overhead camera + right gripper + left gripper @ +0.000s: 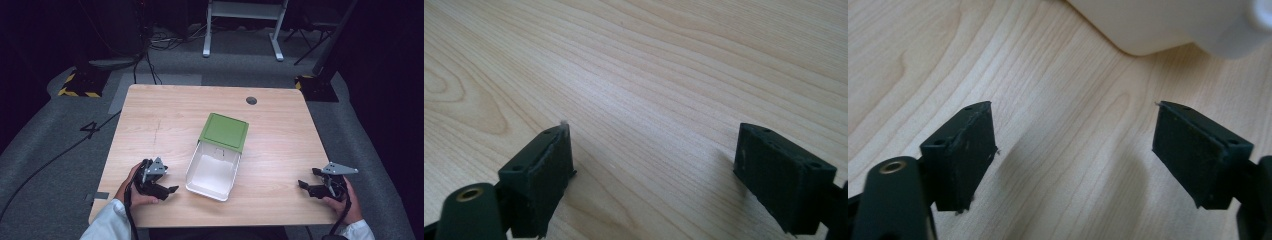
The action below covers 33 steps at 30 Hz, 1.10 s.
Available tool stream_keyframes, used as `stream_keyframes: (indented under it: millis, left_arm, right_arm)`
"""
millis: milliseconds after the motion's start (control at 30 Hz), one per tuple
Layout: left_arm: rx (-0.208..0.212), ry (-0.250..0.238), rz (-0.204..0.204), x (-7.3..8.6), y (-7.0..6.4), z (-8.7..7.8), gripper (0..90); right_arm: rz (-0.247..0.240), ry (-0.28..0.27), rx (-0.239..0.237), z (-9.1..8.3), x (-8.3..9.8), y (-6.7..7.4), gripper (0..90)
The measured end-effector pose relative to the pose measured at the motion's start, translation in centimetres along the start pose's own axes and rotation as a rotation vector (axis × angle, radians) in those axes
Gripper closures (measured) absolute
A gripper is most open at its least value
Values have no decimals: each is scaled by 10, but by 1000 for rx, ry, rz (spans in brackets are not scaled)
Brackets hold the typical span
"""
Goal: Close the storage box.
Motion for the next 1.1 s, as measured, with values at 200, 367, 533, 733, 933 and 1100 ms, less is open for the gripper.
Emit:
stream_keyframes:
  millis: [200,367,533,733,933,1100]
  left_arm:
    - [13,-27,17,-6,-7,-7,197]
    - [18,-60,41,-12,-14,-15,204]
    - [11,-101,54,-20,-21,-23,193]
    - [11,-143,93,-35,-32,-33,189]
    - [14,-164,128,-50,-47,-39,189]
    - [21,-177,147,-58,-55,-43,189]
  right_arm:
    - [0,0,0,0,0,0,160]
    - [0,0,0,0,0,0,160]
    - [1,1,-2,0,0,0,159]
    - [1,1,-1,0,0,0,159]
    - [1,0,-1,0,0,0,159]
    - [1,1,-1,0,0,0,159]
Point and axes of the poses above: each handheld gripper's, and its own axes: z roughly forward along the jaws, x roughly out of its underside, y roughly to its left, the point moved 4 cm from there along z, roughly forward along the jaws, and after that the axes turned 5 degrees about x, right-handed, at the moved point
